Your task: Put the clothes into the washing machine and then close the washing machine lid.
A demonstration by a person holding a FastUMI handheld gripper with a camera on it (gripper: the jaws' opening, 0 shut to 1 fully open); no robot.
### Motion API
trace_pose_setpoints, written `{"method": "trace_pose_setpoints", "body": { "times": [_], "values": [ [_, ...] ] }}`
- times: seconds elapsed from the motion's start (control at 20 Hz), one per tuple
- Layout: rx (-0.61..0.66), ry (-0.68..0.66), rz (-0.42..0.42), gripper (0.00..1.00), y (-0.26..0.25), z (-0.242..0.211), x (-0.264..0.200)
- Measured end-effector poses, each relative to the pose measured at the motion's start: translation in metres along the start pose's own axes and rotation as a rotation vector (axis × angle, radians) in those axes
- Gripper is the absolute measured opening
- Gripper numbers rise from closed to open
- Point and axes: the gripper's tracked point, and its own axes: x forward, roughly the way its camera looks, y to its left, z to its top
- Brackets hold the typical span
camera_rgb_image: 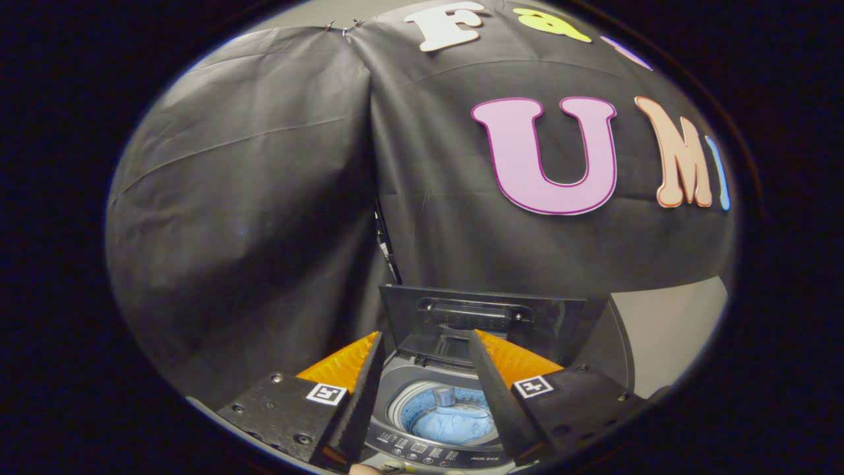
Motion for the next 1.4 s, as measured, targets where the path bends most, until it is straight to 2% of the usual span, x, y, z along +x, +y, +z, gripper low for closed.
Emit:
{"method": "trace_pose_setpoints", "body": {
  "times": [0.15,0.35,0.45,0.8,1.15,1.4],
  "values": [
    [-0.004,-0.001,-0.013,0.79,-0.007,0.000,0.003],
    [-0.023,-0.020,-0.037,0.89,-0.015,0.005,0.010],
    [-0.026,-0.031,-0.051,0.98,-0.017,0.009,0.012],
    [-0.042,-0.082,-0.114,0.97,-0.035,0.034,0.046],
    [-0.136,-0.289,-0.258,0.96,-0.064,0.099,0.090],
    [-0.120,-0.307,-0.328,0.94,-0.083,0.107,0.127]
  ]
}}
